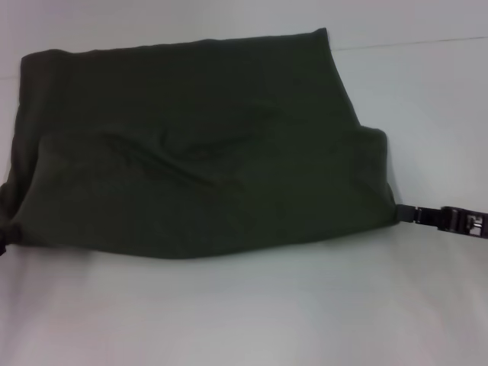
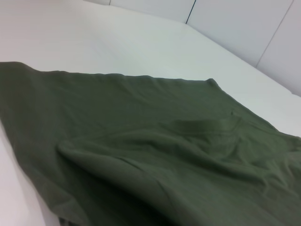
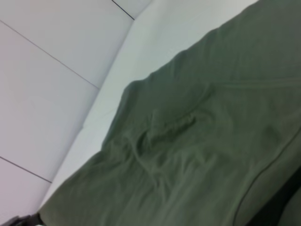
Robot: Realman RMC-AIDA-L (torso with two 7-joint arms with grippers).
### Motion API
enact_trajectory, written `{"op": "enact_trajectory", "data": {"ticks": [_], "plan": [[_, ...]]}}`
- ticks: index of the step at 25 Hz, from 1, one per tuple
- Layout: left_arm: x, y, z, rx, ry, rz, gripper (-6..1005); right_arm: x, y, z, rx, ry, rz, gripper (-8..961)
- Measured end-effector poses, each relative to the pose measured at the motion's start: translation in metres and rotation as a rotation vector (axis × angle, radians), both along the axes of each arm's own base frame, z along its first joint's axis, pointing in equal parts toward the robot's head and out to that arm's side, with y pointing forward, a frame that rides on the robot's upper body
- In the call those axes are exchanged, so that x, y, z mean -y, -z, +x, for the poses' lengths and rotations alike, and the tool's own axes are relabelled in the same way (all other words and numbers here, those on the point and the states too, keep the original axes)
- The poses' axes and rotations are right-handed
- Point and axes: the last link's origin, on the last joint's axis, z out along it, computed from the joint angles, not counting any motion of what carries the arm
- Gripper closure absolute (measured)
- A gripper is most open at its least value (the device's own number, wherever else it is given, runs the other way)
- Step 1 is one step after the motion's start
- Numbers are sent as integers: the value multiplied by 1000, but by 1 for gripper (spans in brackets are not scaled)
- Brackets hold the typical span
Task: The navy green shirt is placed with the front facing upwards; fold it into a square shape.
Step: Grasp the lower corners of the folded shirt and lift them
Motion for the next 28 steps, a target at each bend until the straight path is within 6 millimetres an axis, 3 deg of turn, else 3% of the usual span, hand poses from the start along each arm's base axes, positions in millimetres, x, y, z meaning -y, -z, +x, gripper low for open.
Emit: {"op": "enact_trajectory", "data": {"ticks": [8,17,28], "plan": [[31,-3,-3,54,4,-14,994,25,-10,1,-54,-70,49,945],[65,-7,-4,132,56,-10,994,41,-6,2,-10,-169,34,945],[82,-5,-11,133,39,-14,995,77,-1,7,-2,-254,-17,945]]}}
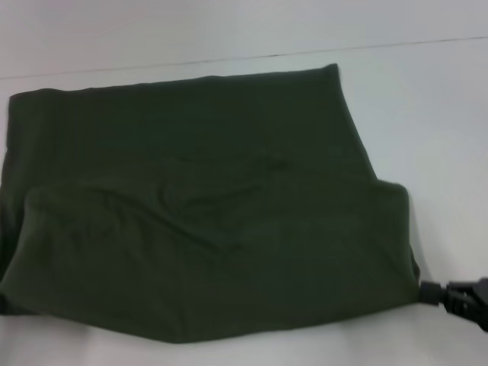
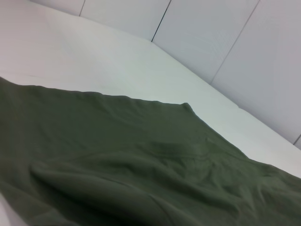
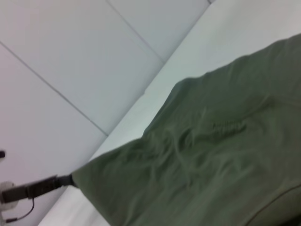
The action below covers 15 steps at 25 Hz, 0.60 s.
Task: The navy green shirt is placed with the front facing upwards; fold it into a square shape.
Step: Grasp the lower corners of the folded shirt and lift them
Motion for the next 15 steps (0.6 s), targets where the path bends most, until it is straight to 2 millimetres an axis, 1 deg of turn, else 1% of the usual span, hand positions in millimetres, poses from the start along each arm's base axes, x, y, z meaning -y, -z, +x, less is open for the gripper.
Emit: {"op": "enact_trajectory", "data": {"ticks": [5,8,11,15], "plan": [[8,1,-3,-4,-14,-27,995,20,1,9,25,8,-32,944],[14,2,-3,0,-17,-39,995,27,-2,9,14,-5,-39,944],[18,1,-3,14,-11,-38,995,28,-6,5,-9,-33,-38,944],[20,-3,-1,33,-4,-28,995,21,-14,-4,-44,-75,-23,944]]}}
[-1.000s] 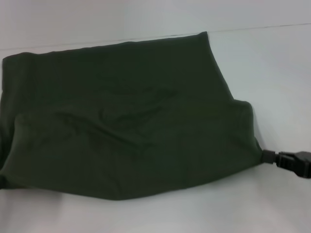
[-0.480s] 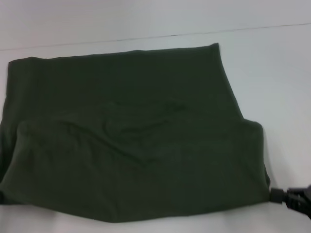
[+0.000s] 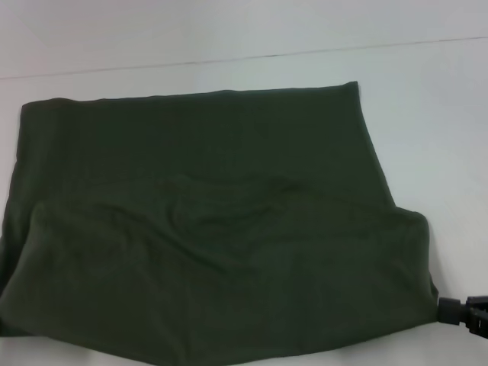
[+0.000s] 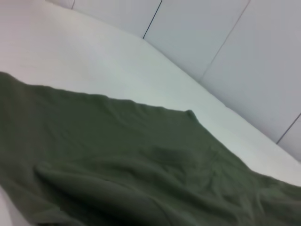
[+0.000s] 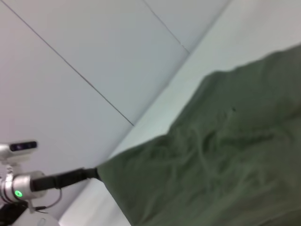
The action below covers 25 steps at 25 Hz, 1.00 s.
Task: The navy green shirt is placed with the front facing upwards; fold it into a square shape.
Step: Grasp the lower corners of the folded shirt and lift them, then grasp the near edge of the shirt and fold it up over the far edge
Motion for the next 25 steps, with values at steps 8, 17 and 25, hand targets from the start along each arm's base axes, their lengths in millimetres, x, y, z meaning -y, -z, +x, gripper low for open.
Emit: {"op": "enact_trajectory", "data": {"ticks": [8,17,25], "plan": [[12,-8,-3,17,-18,26,994,-1,-4,-1,-6,-1,0,944],[-14,-15,0,14,4,81,994,-32,-20,-6,-29,23,96,943],[-59,-15,10,11,45,101,994,-73,-25,-14,-23,77,118,943]]}}
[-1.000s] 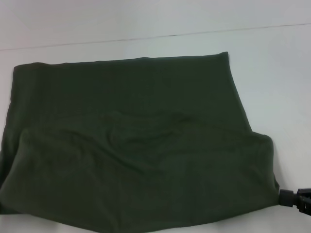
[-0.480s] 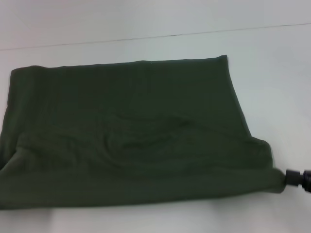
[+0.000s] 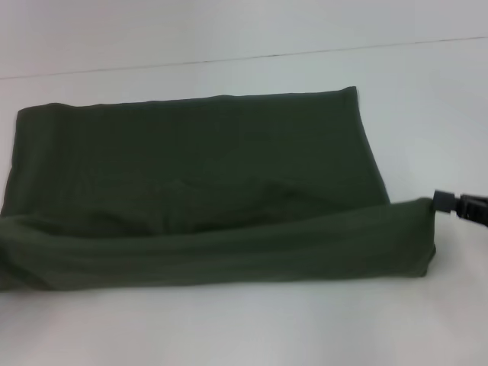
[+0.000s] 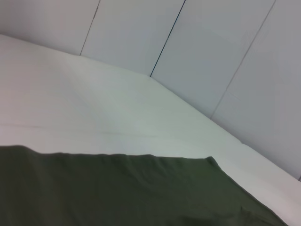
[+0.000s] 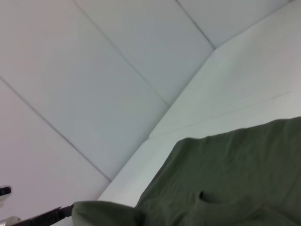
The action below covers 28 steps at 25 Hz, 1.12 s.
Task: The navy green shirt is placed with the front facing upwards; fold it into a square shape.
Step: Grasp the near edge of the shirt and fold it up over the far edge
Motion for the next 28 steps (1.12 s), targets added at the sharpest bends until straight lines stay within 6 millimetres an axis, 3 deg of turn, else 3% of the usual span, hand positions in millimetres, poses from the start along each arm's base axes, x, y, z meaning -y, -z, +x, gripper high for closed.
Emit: {"op": "enact_trajectory", "data": {"ticks": [4,17,28], "plan": [[-26,0,5,-10,6,-1,995,-16,-3,-3,2,30,12,943],[-83,-15,20,-63,11,53,995,-63,0,-22,-15,91,47,942],[-138,-4,44,-168,27,47,995,-97,1,-30,2,166,106,942]]}}
